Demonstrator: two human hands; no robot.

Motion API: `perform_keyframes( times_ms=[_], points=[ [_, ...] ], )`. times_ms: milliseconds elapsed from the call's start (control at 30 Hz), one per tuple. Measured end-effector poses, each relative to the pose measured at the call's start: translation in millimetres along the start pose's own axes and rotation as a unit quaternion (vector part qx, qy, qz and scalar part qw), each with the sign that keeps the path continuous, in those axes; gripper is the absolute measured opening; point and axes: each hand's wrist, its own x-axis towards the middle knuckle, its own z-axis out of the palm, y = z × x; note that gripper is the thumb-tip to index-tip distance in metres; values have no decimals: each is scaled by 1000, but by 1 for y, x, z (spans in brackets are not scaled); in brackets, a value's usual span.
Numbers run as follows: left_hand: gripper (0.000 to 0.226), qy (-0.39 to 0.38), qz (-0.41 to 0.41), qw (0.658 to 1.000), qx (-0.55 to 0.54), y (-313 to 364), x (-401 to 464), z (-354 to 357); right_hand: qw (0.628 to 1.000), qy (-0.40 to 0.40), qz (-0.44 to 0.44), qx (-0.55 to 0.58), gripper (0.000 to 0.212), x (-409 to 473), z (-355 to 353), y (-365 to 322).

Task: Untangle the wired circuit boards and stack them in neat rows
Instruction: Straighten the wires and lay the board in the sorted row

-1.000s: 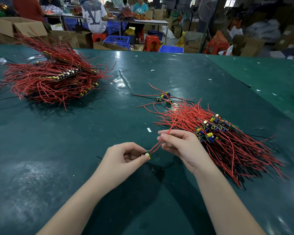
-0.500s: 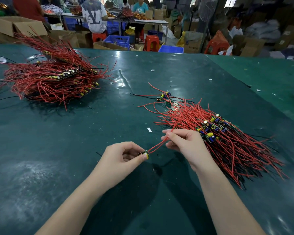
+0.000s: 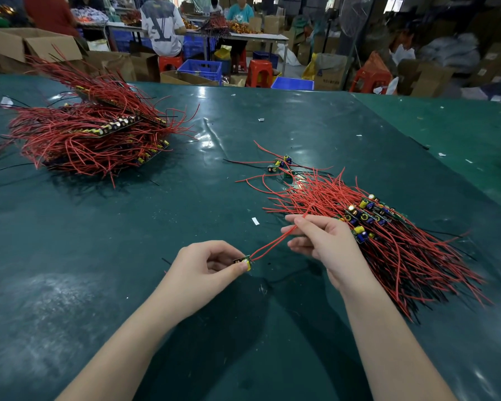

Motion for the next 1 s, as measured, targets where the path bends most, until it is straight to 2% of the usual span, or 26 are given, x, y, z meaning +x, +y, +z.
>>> perform_keyframes(
  times_ms=[67, 100, 200, 300, 367, 467, 567, 700, 800, 867, 1000],
  points=[
    [10, -11, -5, 1000, -10, 1, 0, -1, 1000, 9, -18, -22, 26, 0, -1, 1],
    [11, -16, -8, 1000, -10, 1, 0, -1, 997, 20, -39, -70, 25, 1, -1, 3],
    [8, -21, -21, 1000, -8, 0, 0, -1, 957, 55, -104, -266, 22, 0, 0, 9],
    [5, -10, -36, 998, -55, 2, 1, -1, 930, 63, -134, -337, 21, -1, 1, 9],
    [3, 1, -49, 993, -105, 4, 2, -4, 943, 54, -122, -305, 23, -1, 0, 8],
    [5, -2, -74, 981, -177, 7, 2, -7, 985, 27, -70, -153, 28, -2, 1, 2],
    [9, -25, -95, 969, -228, 10, 0, -7, 999, 17, -12, -37, 26, -4, 2, -3],
    [11, -38, -95, 957, -270, 14, -1, -9, 998, -2, 40, 46, 22, -5, 1, -7],
    [26, -52, -80, 951, -294, 17, -3, -11, 989, -27, 58, 137, 20, -5, 3, -11],
    [31, -64, -72, 949, -299, 18, -3, -12, 977, -73, 67, 186, 12, -6, 6, -12],
    [30, -73, -74, 944, -314, 19, -4, -11, 968, -197, 57, 147, 24, -15, 14, -10]
  ],
)
